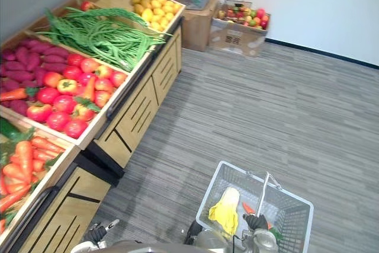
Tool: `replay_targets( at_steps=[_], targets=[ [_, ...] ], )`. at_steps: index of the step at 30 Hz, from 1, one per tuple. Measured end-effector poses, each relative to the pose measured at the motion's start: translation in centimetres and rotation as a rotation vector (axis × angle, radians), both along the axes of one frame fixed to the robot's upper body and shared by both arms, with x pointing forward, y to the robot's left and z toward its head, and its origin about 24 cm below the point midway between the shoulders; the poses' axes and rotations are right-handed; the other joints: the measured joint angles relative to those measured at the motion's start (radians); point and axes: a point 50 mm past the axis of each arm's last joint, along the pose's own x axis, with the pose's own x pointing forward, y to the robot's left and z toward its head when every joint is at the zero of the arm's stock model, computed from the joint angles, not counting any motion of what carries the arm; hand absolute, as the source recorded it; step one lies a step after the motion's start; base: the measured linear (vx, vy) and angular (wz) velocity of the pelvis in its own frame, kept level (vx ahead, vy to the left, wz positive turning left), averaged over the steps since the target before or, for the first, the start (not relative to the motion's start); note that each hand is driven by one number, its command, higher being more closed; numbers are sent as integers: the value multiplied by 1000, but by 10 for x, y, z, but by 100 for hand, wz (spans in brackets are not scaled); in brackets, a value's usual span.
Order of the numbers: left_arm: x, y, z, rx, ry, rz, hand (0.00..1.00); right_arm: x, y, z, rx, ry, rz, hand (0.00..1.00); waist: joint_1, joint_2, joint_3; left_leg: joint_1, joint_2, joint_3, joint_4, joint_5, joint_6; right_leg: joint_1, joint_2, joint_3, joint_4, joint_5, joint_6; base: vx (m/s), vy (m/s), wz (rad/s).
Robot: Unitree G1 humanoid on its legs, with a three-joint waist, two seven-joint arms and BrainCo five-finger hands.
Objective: Pick vegetable in the basket
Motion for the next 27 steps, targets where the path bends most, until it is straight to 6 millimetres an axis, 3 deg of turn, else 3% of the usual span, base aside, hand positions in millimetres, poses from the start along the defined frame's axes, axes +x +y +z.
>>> replay_targets(
  at_steps=[2, 3, 4, 5, 6, 8, 9, 10, 11, 14, 17, 24, 27],
  targets=[
    [-1, -3, -1, -12, -2, -9, 0, -2, -1, 1, -6, -4, 0, 100, 3, 2, 1, -18, 4, -114, 45, 12, 17, 1, 2, 40, -3, 3, -6, -83, 17, -60],
    [-4, -3, -1, -9, -2, -8, 0, 1, -2, 2, -17, -9, 20, 100, 5, -6, 4, -45, -31, -247, 41, 18, 17, -3, -6, 90, 1, 16, -8, -31, 58, -102],
    [-9, -5, -2, -12, 0, -3, 0, 6, -3, 4, -36, -12, 59, 100, 12, -7, 5, -50, -104, -412, -18, 10, 11, -24, -19, 154, 10, 20, -15, -17, 76, -124],
    [-13, -7, -3, -15, 8, 0, 0, 9, -3, 5, -41, -18, 72, 100, 14, -4, 4, -50, -142, -477, -50, 8, 15, -36, -24, 192, 12, 26, -15, -22, 104, -166],
    [-21, -10, -5, -24, 23, 9, 0, 13, -3, 6, -44, -28, 101, 100, 20, 3, 3, -56, -215, -622, -113, 0, 13, -57, -25, 270, 10, 42, -12, -23, 89, -141],
    [-24, -11, -5, -20, 20, 5, 0, 14, -2, 7, -41, -37, 125, 100, 24, 7, 0, -81, -268, -788, -167, -8, 8, -84, -24, 346, 9, 59, 0, -38, 123, -129],
    [-24, -11, -5, -18, 17, 3, 0, 14, -2, 7, -42, -39, 125, 100, 26, 9, -1, -89, -276, -829, -184, -8, 8, -90, -23, 365, 8, 65, 8, -61, 167, -113],
    [-26, -13, -5, -17, 18, -7, 0, 13, -5, 7, -49, -34, 130, 100, 26, 24, -11, -105, -276, -899, -224, -1, 5, -102, -14, 400, -2, 79, 23, -43, 193, -108],
    [-29, -16, -6, -23, 24, -16, 0, 11, -8, 8, -59, -24, 137, 100, 30, 50, -28, -103, -272, -936, -237, -35, -5, -106, -1, 428, -29, 105, 37, 5, 189, -102],
    [-25, -14, -4, -7, 5, -30, 0, 8, 2, 4, -37, -15, 160, 100, 28, 30, -47, -112, -317, -883, -246, -43, 10, -107, -38, 449, -84, 159, 61, 67, 204, -49],
    [-24, -16, -4, -1, 5, -58, 0, 7, 6, 2, -29, -8, 161, 100, 28, 33, -60, -82, -338, -871, -273, -43, 10, -103, -53, 458, -84, 165, 69, 75, 120, -15],
    [-18, -19, -6, -7, 4, -88, 0, 4, 19, -3, -10, 17, 173, 100, 31, 34, -64, -49, -339, -873, -273, -44, 10, -80, -48, 468, -83, 165, 69, 52, 12, -7],
    [-18, -19, -6, -14, 7, -93, 0, 2, 19, -4, -7, 20, 172, 100, 29, 23, -60, -28, -344, -867, -269, -49, 19, -71, -42, 491, -79, 165, 70, -49, -19, -24]
  ],
)
